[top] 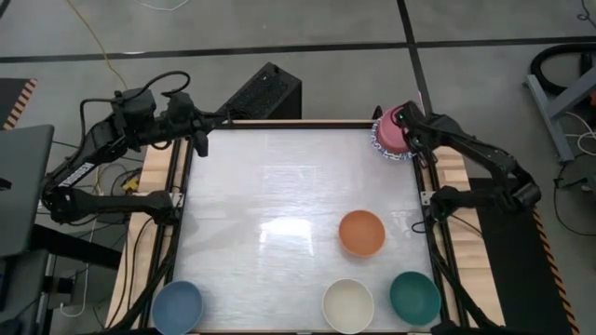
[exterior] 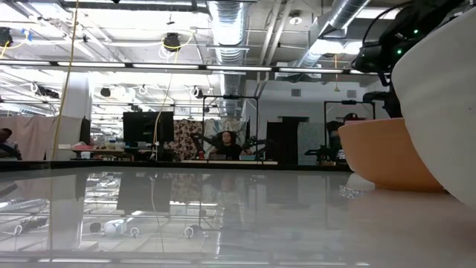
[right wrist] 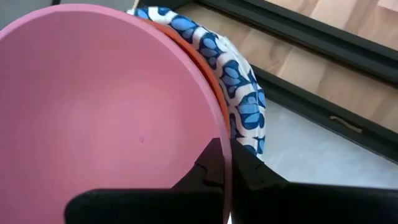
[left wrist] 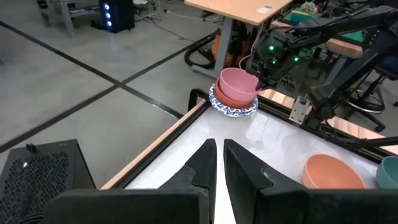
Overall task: Nest bowls inside each other
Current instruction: Stack the pink bowl on top of the orange bowl
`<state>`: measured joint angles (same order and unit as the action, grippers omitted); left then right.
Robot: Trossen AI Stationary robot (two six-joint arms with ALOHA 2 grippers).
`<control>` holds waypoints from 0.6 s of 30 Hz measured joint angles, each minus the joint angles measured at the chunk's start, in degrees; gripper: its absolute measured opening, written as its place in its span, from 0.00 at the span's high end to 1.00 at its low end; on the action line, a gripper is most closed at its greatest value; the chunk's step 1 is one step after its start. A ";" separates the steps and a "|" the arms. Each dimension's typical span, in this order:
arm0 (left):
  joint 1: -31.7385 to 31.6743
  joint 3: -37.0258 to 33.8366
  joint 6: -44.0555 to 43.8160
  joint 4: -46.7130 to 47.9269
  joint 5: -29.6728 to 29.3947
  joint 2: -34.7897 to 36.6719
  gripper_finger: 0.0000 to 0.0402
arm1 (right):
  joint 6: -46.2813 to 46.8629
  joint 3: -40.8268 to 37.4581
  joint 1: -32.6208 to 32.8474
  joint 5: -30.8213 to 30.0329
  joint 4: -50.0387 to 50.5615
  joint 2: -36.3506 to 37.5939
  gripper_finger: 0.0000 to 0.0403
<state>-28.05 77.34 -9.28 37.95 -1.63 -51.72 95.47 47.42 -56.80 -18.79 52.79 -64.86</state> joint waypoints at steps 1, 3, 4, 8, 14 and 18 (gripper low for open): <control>0.00 0.00 0.00 0.02 -0.18 0.00 0.96 | -0.01 0.00 0.00 0.14 -0.03 -0.29 0.97; 0.00 0.00 0.00 0.02 -0.54 0.00 0.96 | -0.18 0.00 0.02 0.65 -0.14 -0.74 0.97; 0.00 0.00 0.00 0.02 -0.61 0.00 0.96 | -0.16 0.00 0.02 0.74 -0.18 -0.84 0.97; 0.00 0.00 0.00 0.02 -0.71 0.00 0.96 | -0.14 0.00 0.00 0.76 -0.15 -0.85 0.96; 0.00 0.00 0.00 0.04 -0.72 0.00 0.96 | 0.02 0.00 -0.20 0.72 -0.13 -0.85 0.94; 0.00 0.00 0.00 0.04 -0.72 0.00 0.96 | 0.02 0.00 -0.37 0.72 0.01 -0.83 0.91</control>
<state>-28.05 77.34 -9.28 38.00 -2.35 -51.72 95.48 47.42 -57.17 -18.06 52.80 -65.69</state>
